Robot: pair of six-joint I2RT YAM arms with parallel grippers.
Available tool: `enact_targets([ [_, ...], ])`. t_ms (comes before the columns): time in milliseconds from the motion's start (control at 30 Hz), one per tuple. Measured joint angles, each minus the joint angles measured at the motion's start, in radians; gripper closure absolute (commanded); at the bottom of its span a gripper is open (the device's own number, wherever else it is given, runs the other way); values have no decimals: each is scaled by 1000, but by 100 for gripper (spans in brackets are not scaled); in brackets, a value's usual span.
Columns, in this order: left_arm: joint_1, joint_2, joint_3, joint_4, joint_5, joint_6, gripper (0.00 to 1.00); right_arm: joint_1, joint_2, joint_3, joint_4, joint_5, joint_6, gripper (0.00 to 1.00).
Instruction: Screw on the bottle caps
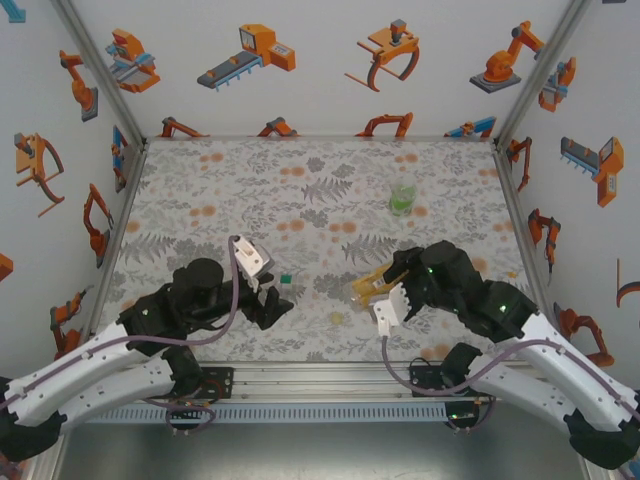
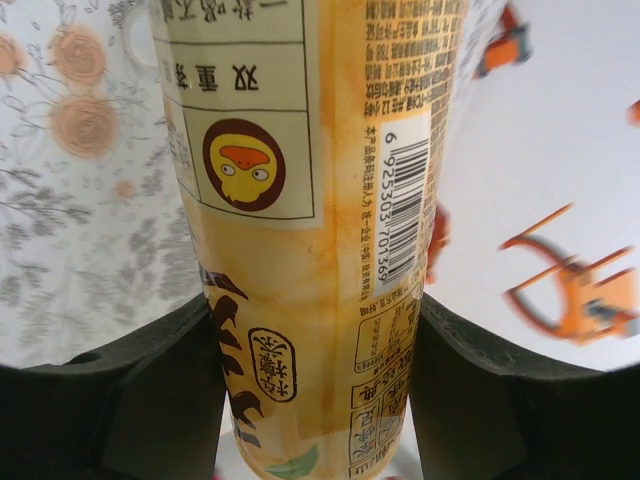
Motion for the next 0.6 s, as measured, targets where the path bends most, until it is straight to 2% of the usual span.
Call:
enact_targets([
  [233, 0, 68, 51, 56, 88, -8, 26, 185, 70, 0, 55, 192, -233, 100],
  [367, 0, 121, 89, 98, 141, -36, 25, 273, 116, 0, 146, 308, -346, 100],
  [600, 0, 243, 143, 149, 222, -105, 24, 388, 198, 26, 265, 425, -453, 100],
])
